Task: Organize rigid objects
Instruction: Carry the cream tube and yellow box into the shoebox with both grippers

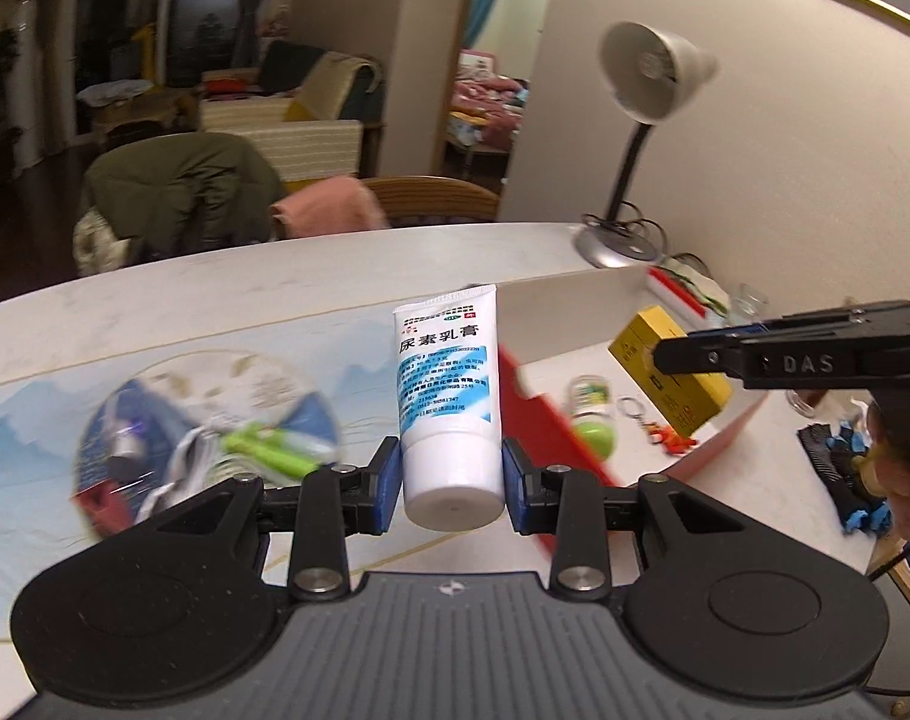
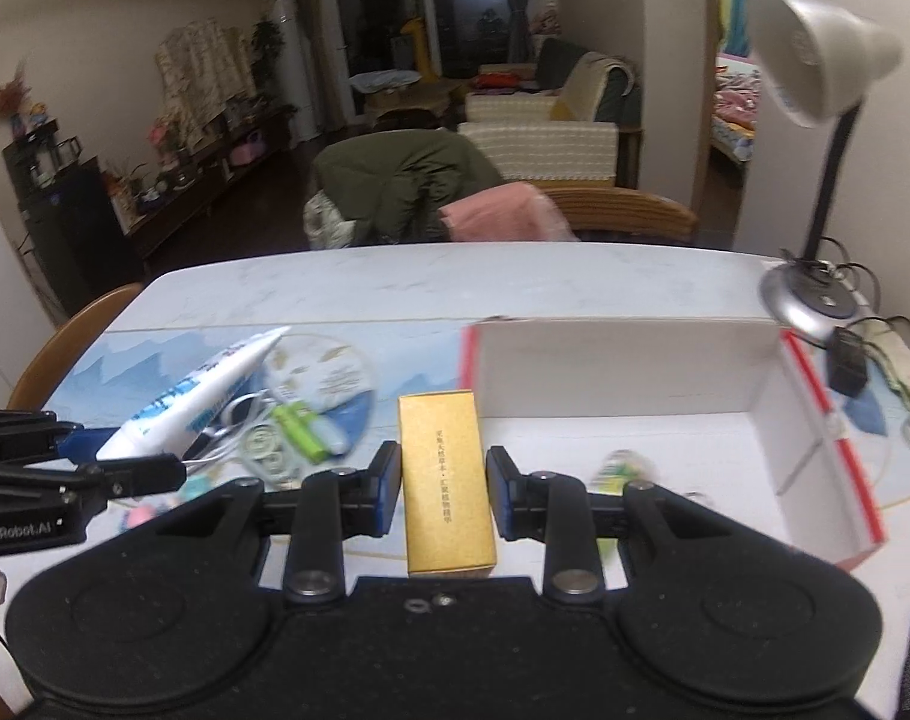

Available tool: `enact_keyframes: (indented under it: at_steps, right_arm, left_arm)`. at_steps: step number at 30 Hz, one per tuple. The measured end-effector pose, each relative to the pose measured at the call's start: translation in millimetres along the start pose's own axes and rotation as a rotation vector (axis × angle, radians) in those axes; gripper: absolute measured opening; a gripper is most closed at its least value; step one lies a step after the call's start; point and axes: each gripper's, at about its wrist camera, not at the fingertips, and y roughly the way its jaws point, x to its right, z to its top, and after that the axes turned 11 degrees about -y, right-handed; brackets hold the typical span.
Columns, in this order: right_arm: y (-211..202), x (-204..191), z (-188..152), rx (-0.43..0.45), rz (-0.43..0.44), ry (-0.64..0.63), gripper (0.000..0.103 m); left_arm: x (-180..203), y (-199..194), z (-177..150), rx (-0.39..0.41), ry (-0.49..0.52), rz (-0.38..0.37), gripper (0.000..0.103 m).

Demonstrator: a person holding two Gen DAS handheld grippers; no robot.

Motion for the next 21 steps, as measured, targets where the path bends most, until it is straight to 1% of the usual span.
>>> enact_keyframes:
  at_steps: [6,11,16,21]
  right_arm:
    - [-0.8,58.7,-12.7,-0.001,-0.048,0.035,0.029]
    - [5.9,97.5,-25.2,-0.013,-0.076,0.064,0.029]
    - [14.7,131.4,-34.2,-0.023,-0.081,0.09,0.029]
    - [27.9,148.4,-37.4,-0.042,-0.078,0.088,0.029]
  left_arm:
    - [50.8,35.9,7.9,-0.022,0.06,-0.014,0.034]
    - [84.1,71.4,13.2,-0.049,0.095,-0.007,0.034]
    - [110.8,107.0,17.4,-0.066,0.147,0.038,0.034]
    - [127.7,146.3,19.9,-0.11,0.197,0.092,0.034]
